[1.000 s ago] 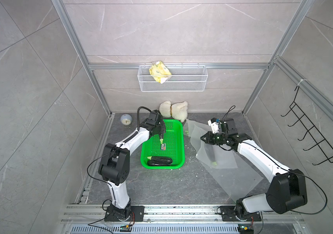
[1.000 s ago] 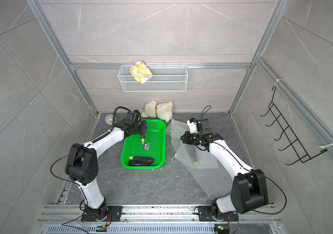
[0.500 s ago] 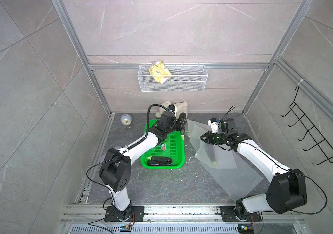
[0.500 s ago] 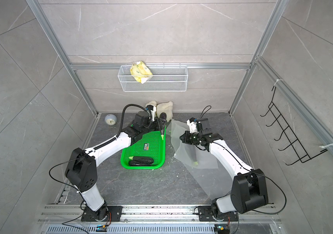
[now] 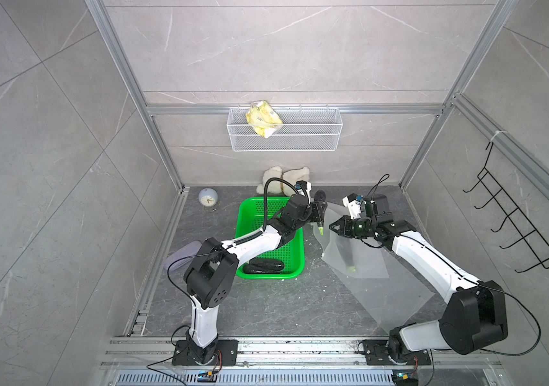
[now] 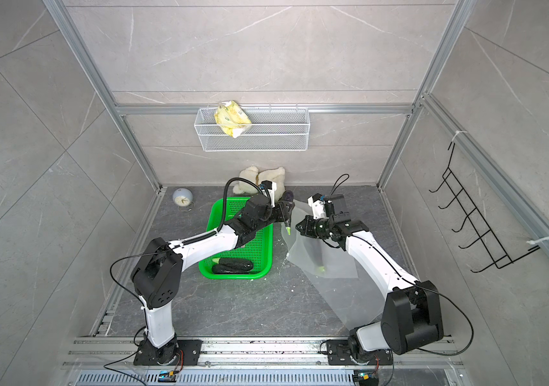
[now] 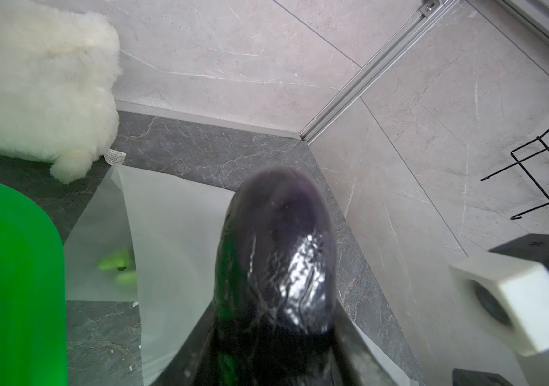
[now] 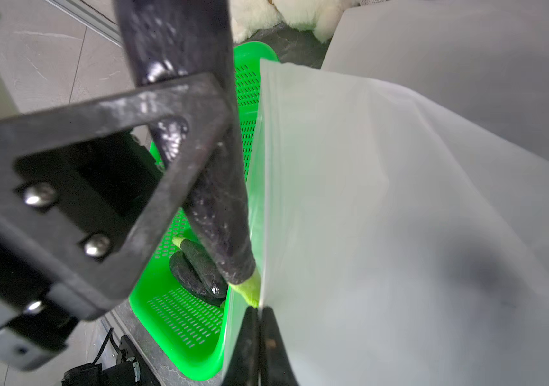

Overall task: Place the eggplant in a zip-top bag and seal the zipper
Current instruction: Place the eggplant in the zipper food storage bag.

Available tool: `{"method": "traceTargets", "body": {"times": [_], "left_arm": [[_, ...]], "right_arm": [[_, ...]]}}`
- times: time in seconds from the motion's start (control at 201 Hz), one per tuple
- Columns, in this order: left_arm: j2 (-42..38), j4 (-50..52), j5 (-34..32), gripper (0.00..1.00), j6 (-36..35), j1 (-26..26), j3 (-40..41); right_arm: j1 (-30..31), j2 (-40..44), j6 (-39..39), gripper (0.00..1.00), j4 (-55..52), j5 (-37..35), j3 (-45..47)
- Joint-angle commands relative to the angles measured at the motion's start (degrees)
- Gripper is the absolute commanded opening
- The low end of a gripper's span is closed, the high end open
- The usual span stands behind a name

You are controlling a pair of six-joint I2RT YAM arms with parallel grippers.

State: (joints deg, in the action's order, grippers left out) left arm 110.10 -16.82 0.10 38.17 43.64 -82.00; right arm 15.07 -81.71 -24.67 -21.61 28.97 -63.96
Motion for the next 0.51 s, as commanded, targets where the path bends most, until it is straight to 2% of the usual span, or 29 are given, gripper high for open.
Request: {"method": "traceTargets", "body": {"times": [0.0, 0.189, 0.393, 0.503], "left_arm": [[-0.3, -4.8, -0.5, 0.36, 2.4, 0.6, -0.5], [-2.2, -4.3, -4.6, 0.36, 1.4, 2.5, 1.8], [-2.3, -3.9, -3.8, 0.37, 3.6, 3.6, 2.5], [-2.8, -3.8, -2.4, 0.41, 3.6, 3.7, 2.8]], "right_arm": [[0.0, 1.6, 0.4, 0.00, -1.5, -0.3, -1.8], [-0.8, 1.2, 0.7, 0.00, -2.5, -2.6, -4.3], [-1.5, 0.2, 0.1, 0.00, -2.0, -2.9, -7.3], [-1.9, -0.1, 0.2, 0.00, -2.2, -3.3, -8.3]]}}
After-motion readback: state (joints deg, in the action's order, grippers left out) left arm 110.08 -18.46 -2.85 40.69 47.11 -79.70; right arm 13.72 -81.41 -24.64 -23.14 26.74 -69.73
